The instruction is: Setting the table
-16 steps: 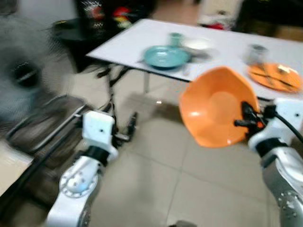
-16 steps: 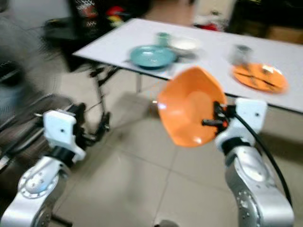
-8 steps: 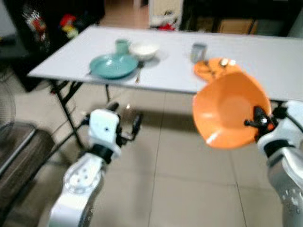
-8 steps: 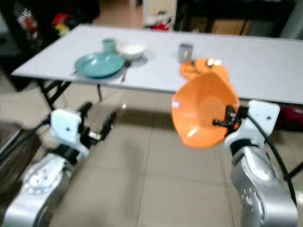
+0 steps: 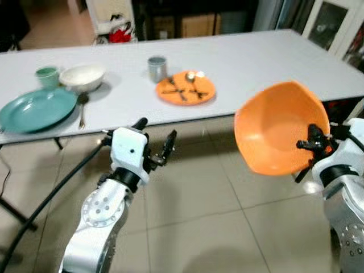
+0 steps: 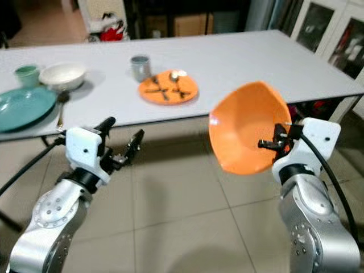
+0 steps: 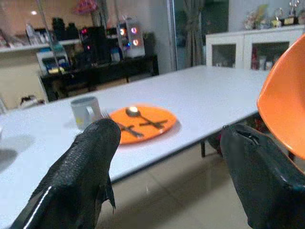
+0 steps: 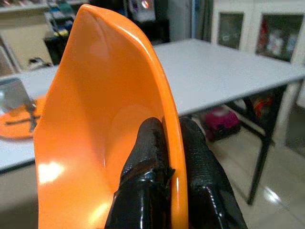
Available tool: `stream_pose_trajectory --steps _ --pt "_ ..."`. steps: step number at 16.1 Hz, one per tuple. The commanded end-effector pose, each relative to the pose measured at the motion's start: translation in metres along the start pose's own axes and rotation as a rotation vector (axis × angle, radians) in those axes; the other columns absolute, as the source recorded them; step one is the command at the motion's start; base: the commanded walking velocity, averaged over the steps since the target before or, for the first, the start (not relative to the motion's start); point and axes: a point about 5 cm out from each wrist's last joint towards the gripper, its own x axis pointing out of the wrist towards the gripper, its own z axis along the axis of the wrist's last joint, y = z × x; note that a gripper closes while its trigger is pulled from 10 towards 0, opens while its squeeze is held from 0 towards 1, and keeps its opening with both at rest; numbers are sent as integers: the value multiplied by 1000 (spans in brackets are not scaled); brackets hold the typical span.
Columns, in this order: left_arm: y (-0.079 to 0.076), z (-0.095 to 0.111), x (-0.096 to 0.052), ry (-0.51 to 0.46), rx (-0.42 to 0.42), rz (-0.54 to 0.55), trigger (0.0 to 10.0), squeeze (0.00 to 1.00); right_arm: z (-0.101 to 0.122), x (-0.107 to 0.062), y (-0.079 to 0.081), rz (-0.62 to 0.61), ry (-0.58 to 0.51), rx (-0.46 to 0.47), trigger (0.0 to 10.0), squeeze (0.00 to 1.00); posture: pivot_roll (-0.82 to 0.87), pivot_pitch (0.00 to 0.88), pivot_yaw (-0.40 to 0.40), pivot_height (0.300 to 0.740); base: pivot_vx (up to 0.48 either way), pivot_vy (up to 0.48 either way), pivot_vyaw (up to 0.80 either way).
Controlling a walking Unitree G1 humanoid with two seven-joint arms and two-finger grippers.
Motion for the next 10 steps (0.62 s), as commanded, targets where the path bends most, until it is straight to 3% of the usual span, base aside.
stream_pose_trajectory --steps 1,5,10 --pt "8 -3 0 19 23 39 10000 0 10 1 11 69 -59 6 10000 0 -65 0 3 740 326 0 0" --pt "13 -5 3 30 34 68 10000 0 11 8 19 145 -70 -95 10000 0 -63 0 3 740 340 0 0" --pt "15 -5 3 28 41 77 10000 0 8 7 25 169 -72 -104 10000 0 -59 0 5 740 372 0 0"
